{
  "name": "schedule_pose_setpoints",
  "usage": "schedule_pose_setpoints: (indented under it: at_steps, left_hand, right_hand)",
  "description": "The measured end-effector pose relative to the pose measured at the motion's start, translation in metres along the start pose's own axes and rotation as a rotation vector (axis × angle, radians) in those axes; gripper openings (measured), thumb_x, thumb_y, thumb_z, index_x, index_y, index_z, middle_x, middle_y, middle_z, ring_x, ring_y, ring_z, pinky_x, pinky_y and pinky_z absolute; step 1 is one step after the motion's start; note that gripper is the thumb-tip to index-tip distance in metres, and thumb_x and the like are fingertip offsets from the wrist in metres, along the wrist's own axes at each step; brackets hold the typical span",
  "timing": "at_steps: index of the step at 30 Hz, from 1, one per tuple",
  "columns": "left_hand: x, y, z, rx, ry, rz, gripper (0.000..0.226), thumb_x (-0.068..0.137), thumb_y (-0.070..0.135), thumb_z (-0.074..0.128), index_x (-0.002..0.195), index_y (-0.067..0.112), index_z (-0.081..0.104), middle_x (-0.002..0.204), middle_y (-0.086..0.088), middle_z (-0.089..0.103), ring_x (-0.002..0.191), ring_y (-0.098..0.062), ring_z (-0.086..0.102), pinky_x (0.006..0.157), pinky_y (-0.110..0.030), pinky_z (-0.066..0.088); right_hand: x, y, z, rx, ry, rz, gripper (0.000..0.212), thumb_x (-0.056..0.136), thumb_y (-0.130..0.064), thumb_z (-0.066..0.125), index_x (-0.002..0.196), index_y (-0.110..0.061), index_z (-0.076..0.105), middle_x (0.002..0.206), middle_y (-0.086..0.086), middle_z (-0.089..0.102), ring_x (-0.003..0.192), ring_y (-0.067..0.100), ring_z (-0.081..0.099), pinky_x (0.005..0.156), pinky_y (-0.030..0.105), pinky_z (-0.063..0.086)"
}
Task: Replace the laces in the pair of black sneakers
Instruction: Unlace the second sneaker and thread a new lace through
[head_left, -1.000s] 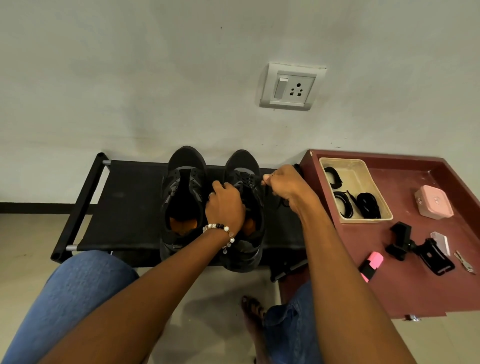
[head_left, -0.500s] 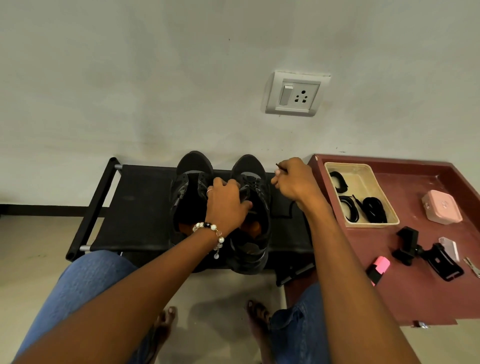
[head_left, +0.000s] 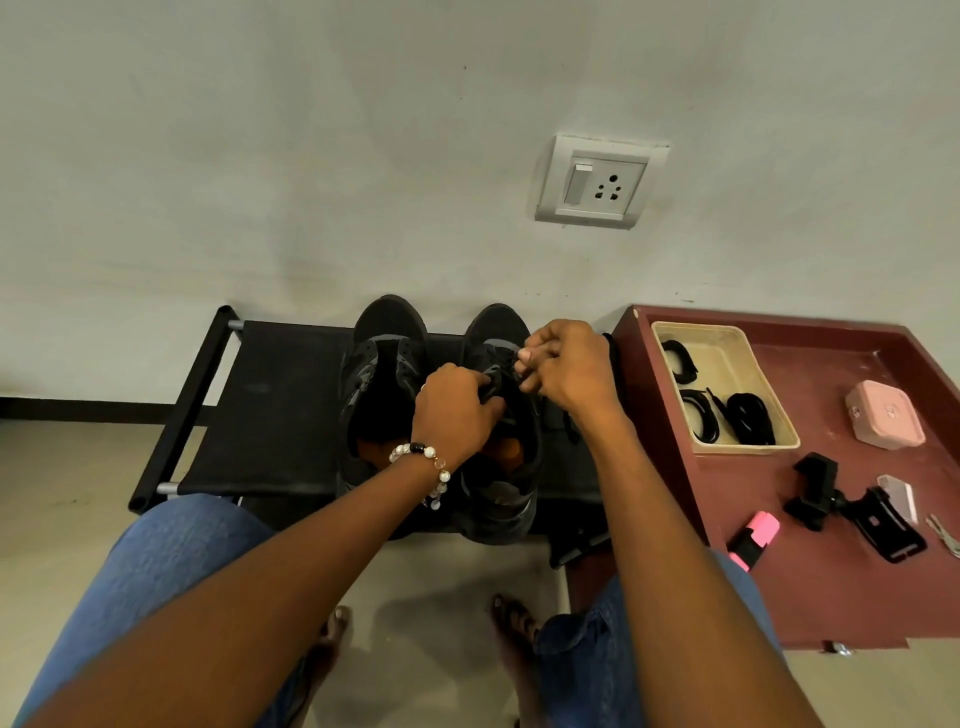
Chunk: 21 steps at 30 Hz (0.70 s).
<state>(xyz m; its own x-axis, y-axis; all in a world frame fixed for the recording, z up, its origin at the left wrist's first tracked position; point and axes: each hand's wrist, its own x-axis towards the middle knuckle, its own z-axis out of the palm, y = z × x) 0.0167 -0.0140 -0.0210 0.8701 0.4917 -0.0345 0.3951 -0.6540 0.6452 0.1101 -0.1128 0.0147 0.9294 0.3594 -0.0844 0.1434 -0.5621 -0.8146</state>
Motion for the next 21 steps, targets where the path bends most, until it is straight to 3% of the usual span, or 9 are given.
schedule_pose_setpoints:
  at_steps: [5,8,14,17,21]
  left_hand:
    - [0.001,0.003,-0.005,-0.030,0.015,-0.060,0.028,0.089,0.028,0.064,0.115,0.019,0.070,0.098,-0.004,0.073,0.091,-0.019,0.066,0.069,-0.022,0.045]
    - [0.002,0.004,-0.008,-0.053,0.030,-0.083,0.028,0.089,0.029,0.063,0.115,0.021,0.071,0.103,-0.002,0.073,0.097,-0.018,0.065,0.072,-0.022,0.043]
    - [0.002,0.004,-0.012,-0.094,0.031,-0.115,0.024,0.090,0.028,0.064,0.112,0.024,0.072,0.104,0.000,0.073,0.101,-0.017,0.064,0.074,-0.021,0.042]
    - [0.003,0.004,-0.012,-0.107,0.024,-0.126,0.023,0.090,0.028,0.065,0.111,0.024,0.073,0.104,0.001,0.073,0.102,-0.016,0.064,0.077,-0.022,0.043]
    - [0.003,0.003,-0.013,-0.129,0.020,-0.134,0.024,0.089,0.026,0.067,0.112,0.021,0.072,0.108,0.000,0.072,0.105,-0.017,0.063,0.080,-0.023,0.043]
  right_hand:
    - [-0.008,0.008,0.012,-0.227,-0.024,-0.048,0.010,0.085,-0.009,0.072,0.076,-0.007,0.073,0.067,-0.003,0.061,0.071,0.010,0.059,0.072,0.025,0.050]
    - [-0.012,0.013,0.024,-0.161,0.049,0.001,0.011,0.084,-0.011,0.073,0.076,-0.003,0.074,0.074,0.003,0.068,0.082,0.015,0.064,0.080,0.029,0.054]
    - [-0.011,0.019,0.046,0.163,0.159,0.264,0.011,0.079,-0.011,0.078,0.069,-0.009,0.074,0.079,0.004,0.073,0.084,0.016,0.069,0.080,0.031,0.057]
    - [-0.010,0.019,0.046,0.309,0.117,0.327,0.015,0.078,-0.006,0.079,0.065,-0.010,0.072,0.073,0.004,0.071,0.083,0.014,0.069,0.079,0.027,0.055]
    - [-0.009,0.020,0.039,0.374,-0.002,0.373,0.010,0.081,0.000,0.073,0.072,-0.003,0.073,0.079,0.014,0.072,0.084,0.022,0.070,0.085,0.038,0.058]
